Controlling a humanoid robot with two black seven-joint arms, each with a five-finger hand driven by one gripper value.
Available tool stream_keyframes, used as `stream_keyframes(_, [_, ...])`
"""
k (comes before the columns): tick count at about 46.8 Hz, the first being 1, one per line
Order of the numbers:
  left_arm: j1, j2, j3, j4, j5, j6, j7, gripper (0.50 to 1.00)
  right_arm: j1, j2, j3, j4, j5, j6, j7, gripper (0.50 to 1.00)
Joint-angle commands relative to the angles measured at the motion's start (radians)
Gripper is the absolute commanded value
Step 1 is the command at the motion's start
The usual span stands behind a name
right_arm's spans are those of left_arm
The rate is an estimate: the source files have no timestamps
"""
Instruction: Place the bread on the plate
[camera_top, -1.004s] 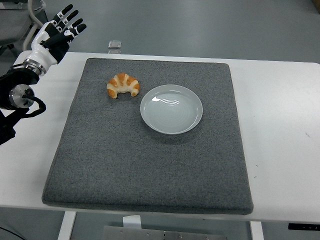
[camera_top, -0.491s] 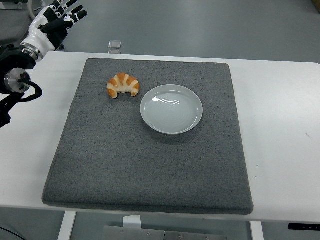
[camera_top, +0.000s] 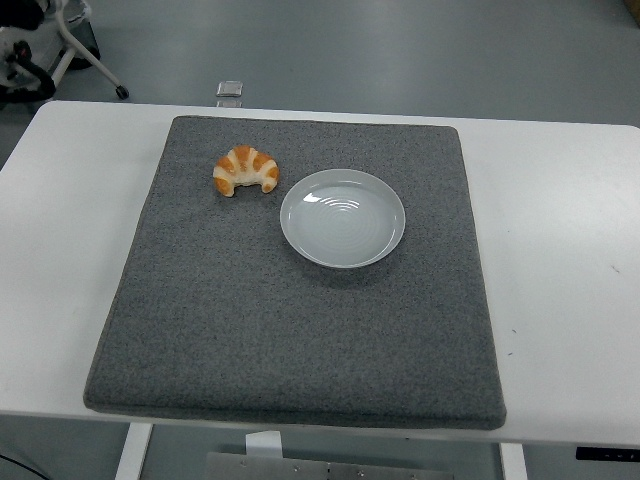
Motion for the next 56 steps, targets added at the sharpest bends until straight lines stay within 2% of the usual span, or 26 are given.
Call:
stream_keyframes(1, [-0.076, 0.014, 0.121, -0.05, 0.002, 0.022, -0.001, 0.977, 0.001, 0.0, 0.0, 0.0, 0.0, 0.0, 0.0, 0.93])
stream_keyframes(7, [-0.168, 0.045, 0.276, -0.156, 0.096, 0.071, -0.001, 0.977, 0.001, 0.0, 0.0, 0.0, 0.0, 0.0, 0.0, 0.93])
stream_keyframes(12, [-0.176, 0.048, 0.348, -0.245, 0.291, 0.172, 0.001, 0.977, 0.001, 0.0, 0.0, 0.0, 0.0, 0.0, 0.0, 0.93])
stream_keyframes(19, [-0.132, 0.046, 0.445, -0.401, 0.44, 0.345, -0.001, 0.979, 0.001, 0.0, 0.0, 0.0, 0.0, 0.0, 0.0, 0.93])
stream_keyframes(23, [-0.074, 0.032, 0.468, -0.414, 0.452, 0.411, -0.004, 0.981, 0.001, 0.0, 0.0, 0.0, 0.0, 0.0, 0.0, 0.93])
stream_keyframes(26, [-0.031, 0.029, 0.466, -0.411, 0.482, 0.439, -0.012, 0.986, 0.001, 0.0, 0.0, 0.0, 0.0, 0.0, 0.0, 0.93])
stream_keyframes(31, [0.034, 0.026, 0.45, -0.409, 0.549, 0.477, -0.015, 0.986, 0.001, 0.0, 0.0, 0.0, -0.002, 0.0, 0.0, 0.93])
stream_keyframes(38, [0.131, -0.009, 0.358, -0.366, 0.564, 0.483, -0.016, 0.986, 0.001, 0.0, 0.0, 0.0, 0.0, 0.0, 0.0, 0.93])
stream_keyframes(43, [0.166, -0.032, 0.35, -0.3, 0.565, 0.483, -0.016, 0.986, 0.001, 0.0, 0.0, 0.0, 0.0, 0.0, 0.0, 0.93])
stream_keyframes(51, [0.22, -0.115, 0.35, -0.173, 0.565, 0.483, -0.019, 0.986, 0.001, 0.0, 0.0, 0.0, 0.0, 0.0, 0.0, 0.93])
stream_keyframes(56, [0.238, -0.147, 0.35, -0.133, 0.563, 0.483, -0.025, 0.986, 0.001, 0.0, 0.0, 0.0, -0.002, 0.0, 0.0, 0.93])
